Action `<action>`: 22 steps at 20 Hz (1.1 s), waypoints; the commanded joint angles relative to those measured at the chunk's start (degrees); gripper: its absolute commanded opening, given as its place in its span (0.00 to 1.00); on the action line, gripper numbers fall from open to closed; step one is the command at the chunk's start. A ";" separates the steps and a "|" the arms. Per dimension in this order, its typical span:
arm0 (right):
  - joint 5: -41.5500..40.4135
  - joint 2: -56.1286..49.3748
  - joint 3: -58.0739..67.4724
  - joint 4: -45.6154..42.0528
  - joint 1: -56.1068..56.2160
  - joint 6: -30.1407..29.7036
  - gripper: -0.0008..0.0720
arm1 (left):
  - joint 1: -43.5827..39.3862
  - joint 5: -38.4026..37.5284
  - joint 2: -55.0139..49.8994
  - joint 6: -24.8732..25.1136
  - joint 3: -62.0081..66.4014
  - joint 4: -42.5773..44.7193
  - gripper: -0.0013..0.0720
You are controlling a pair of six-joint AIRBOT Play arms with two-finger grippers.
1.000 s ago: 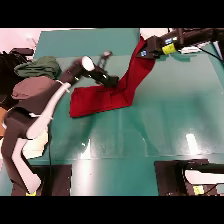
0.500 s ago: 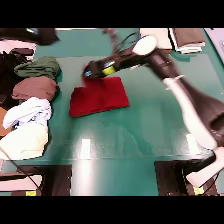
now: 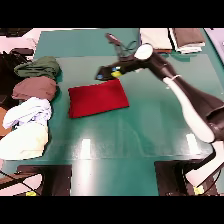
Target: Fold the shirts.
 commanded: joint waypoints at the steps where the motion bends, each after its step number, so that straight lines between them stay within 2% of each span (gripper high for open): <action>1: 4.74 3.96 -11.17 -6.49 -11.78 2.01 0.80 | 0.15 -0.48 0.04 0.04 -0.07 -0.37 0.05; 3: 5.31 3.32 -15.39 -5.31 -17.16 2.01 0.82 | 0.15 -0.46 -0.09 0.44 -0.07 -0.83 0.05; 6: 4.96 -0.20 -17.40 -2.34 -18.91 1.95 0.82 | 0.15 0.11 -0.09 0.44 -0.07 -0.96 0.05; 9: 4.35 -5.35 -15.15 0.90 -15.17 1.44 0.82 | 0.15 0.13 -0.09 0.44 -0.07 -0.96 0.05; 14: 5.07 -15.80 -3.93 7.56 -7.43 1.42 0.81 | 0.15 -0.79 -0.09 0.44 -0.07 -1.90 0.05; 16: 3.37 -18.14 0.31 7.69 -5.07 1.44 0.54 | 0.13 -1.01 -0.09 0.44 -0.07 -3.15 0.05; 18: 1.53 -18.51 3.32 6.23 -4.37 1.38 0.05 | -1.95 -1.03 -0.09 0.46 -0.07 -2.16 0.05; 22: 3.96 -15.13 7.39 0.74 -8.48 3.21 0.04 | -8.70 -0.94 -0.09 1.77 -0.07 -0.85 0.05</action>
